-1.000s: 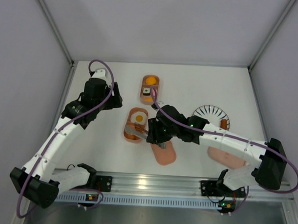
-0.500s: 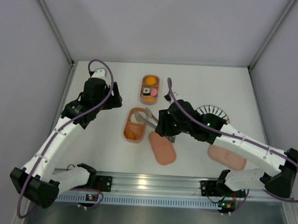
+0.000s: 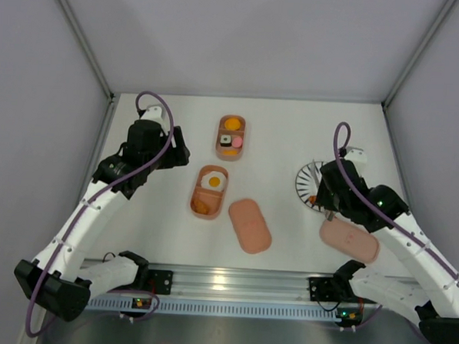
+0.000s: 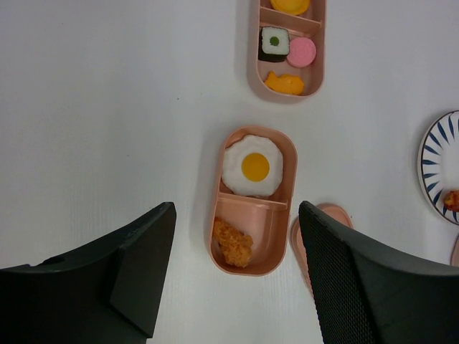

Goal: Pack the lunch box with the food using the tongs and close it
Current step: Pick up the fake food from the plate.

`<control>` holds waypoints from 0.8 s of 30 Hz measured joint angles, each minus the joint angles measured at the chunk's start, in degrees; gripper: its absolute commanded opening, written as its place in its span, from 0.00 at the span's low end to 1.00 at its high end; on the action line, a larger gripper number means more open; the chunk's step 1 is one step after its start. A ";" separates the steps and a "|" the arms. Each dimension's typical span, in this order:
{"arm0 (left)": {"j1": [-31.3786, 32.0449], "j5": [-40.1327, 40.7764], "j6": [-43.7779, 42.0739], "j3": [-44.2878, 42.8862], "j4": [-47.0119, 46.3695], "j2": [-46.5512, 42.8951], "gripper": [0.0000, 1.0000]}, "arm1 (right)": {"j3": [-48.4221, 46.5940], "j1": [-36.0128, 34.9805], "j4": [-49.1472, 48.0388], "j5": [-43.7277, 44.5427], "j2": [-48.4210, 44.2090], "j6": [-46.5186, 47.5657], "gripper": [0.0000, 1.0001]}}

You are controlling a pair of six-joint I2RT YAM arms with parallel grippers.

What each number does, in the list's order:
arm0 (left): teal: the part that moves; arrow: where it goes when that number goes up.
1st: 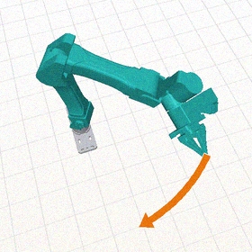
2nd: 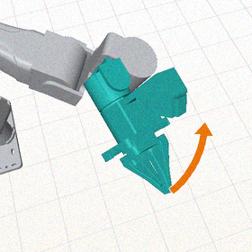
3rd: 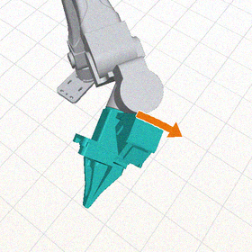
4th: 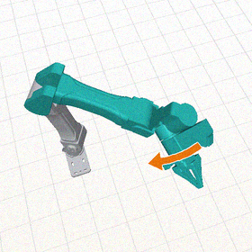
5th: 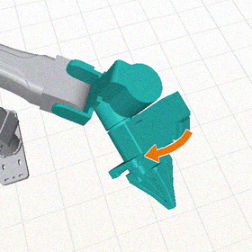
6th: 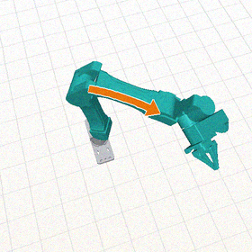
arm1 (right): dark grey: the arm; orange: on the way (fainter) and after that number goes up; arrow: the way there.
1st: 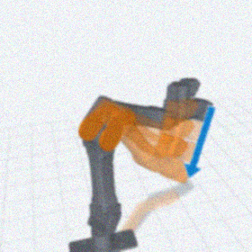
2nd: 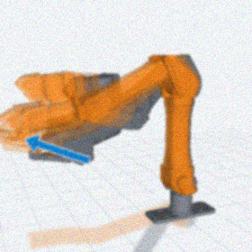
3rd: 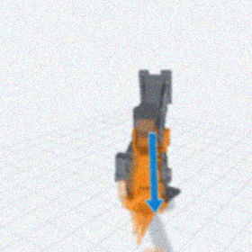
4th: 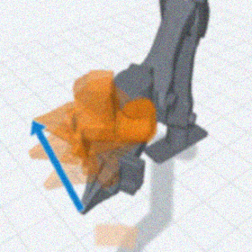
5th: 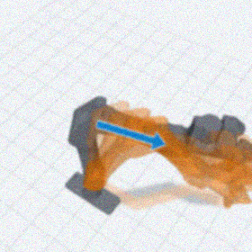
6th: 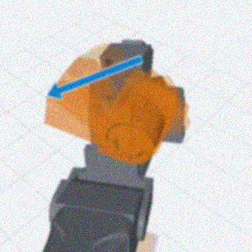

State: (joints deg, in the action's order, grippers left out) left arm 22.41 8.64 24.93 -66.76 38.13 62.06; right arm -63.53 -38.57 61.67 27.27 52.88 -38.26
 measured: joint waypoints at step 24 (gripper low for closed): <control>-0.04 -1.60 0.00 0.02 -0.48 -0.09 0.75 | 9.64 15.47 0.94 -2.69 -1.86 4.66 0.43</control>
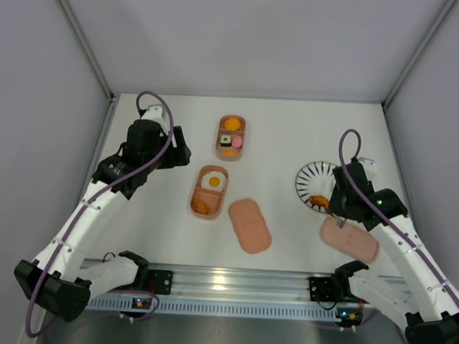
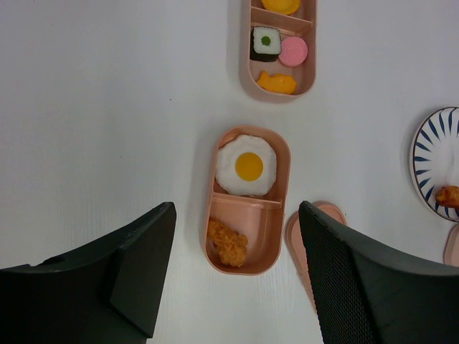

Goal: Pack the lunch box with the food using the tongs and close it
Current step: Pick up the fake food from the plate.

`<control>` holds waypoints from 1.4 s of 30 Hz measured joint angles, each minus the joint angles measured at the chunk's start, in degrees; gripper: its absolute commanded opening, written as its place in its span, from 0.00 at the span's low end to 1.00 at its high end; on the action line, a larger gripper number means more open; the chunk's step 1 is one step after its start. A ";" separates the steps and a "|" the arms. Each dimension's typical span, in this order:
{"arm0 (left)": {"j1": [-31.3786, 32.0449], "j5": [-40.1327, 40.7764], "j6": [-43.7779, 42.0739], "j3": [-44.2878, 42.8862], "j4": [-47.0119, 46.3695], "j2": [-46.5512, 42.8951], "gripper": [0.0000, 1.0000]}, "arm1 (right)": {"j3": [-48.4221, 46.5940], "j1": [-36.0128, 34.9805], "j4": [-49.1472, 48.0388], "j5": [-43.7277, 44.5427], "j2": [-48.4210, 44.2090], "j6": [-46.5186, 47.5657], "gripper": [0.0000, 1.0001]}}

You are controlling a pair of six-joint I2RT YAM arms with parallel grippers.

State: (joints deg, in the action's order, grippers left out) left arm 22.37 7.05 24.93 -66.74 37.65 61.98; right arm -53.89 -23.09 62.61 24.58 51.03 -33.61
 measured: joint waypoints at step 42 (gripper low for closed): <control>-0.15 -0.04 -0.02 0.52 -0.35 -0.02 0.75 | -5.53 2.34 6.91 -14.25 0.26 10.73 0.43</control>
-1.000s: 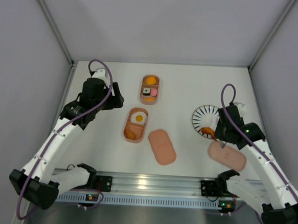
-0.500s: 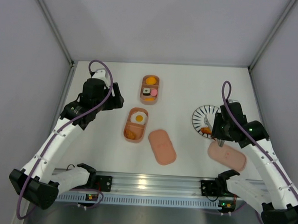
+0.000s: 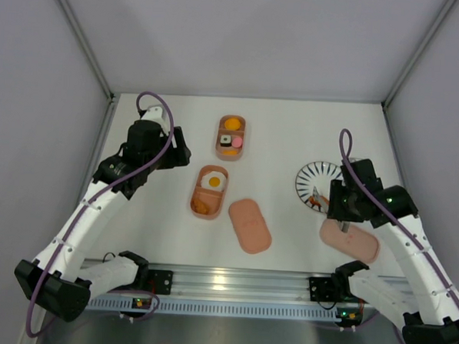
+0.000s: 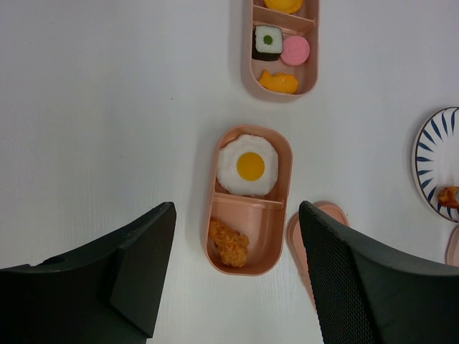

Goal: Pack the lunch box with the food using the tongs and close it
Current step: Pick up the fake food from the plate.

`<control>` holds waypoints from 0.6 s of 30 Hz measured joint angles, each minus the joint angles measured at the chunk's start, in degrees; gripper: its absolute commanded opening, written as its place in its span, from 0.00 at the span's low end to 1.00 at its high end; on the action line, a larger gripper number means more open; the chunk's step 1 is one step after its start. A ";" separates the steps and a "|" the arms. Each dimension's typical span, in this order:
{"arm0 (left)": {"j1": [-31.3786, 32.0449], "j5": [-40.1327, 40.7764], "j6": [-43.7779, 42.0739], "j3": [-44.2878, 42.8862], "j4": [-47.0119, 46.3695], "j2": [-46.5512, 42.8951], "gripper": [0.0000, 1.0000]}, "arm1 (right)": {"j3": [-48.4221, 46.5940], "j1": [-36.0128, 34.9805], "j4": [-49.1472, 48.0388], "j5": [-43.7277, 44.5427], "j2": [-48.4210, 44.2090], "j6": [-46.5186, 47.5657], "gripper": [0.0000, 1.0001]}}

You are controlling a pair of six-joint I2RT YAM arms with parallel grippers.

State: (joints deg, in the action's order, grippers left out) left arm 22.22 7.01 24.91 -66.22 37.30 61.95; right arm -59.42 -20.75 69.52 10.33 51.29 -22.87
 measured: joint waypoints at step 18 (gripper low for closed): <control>-0.17 -1.14 0.00 0.00 0.00 0.02 0.75 | -6.38 0.00 5.77 -2.05 4.11 1.11 0.43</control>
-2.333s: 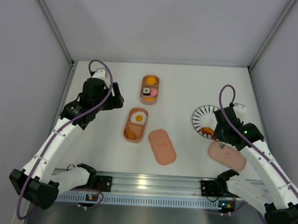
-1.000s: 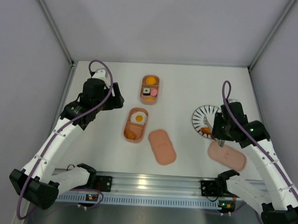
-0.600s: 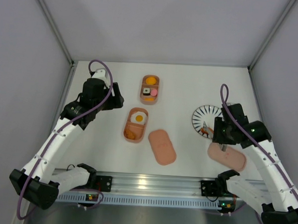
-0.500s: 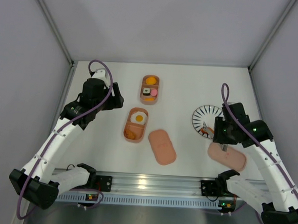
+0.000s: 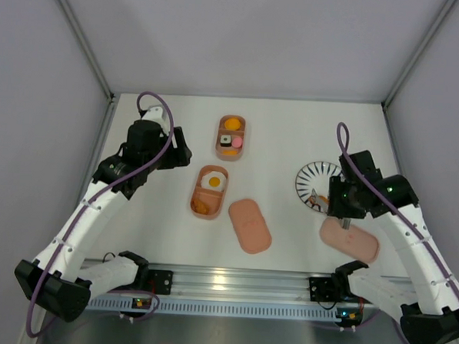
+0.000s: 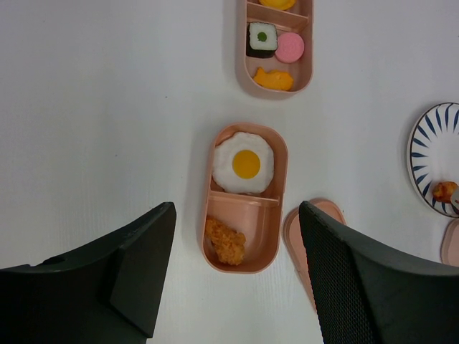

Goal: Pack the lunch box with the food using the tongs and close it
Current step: Pick up the fake food from the plate.

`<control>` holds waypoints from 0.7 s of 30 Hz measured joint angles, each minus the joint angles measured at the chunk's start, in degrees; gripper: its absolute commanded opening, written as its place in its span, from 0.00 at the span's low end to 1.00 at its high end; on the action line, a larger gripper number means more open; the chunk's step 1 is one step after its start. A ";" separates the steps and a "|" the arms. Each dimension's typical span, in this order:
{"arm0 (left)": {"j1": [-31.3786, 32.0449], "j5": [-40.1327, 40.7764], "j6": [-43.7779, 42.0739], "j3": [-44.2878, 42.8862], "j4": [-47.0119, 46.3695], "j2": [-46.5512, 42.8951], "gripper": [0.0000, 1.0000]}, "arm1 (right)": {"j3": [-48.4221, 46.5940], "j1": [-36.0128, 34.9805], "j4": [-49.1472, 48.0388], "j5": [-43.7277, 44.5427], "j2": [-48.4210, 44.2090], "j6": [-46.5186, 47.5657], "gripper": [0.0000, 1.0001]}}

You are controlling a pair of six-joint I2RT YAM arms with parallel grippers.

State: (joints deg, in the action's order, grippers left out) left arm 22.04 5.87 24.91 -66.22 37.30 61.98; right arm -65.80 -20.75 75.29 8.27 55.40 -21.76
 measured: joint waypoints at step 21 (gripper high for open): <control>-0.63 -1.79 0.00 0.00 -0.09 -0.02 0.75 | 0.00 -0.13 0.20 -0.11 3.89 0.24 0.43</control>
State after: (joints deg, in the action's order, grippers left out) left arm 21.41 4.08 24.91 -66.22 37.21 61.95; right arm -65.80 -20.88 75.48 8.16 59.29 -21.52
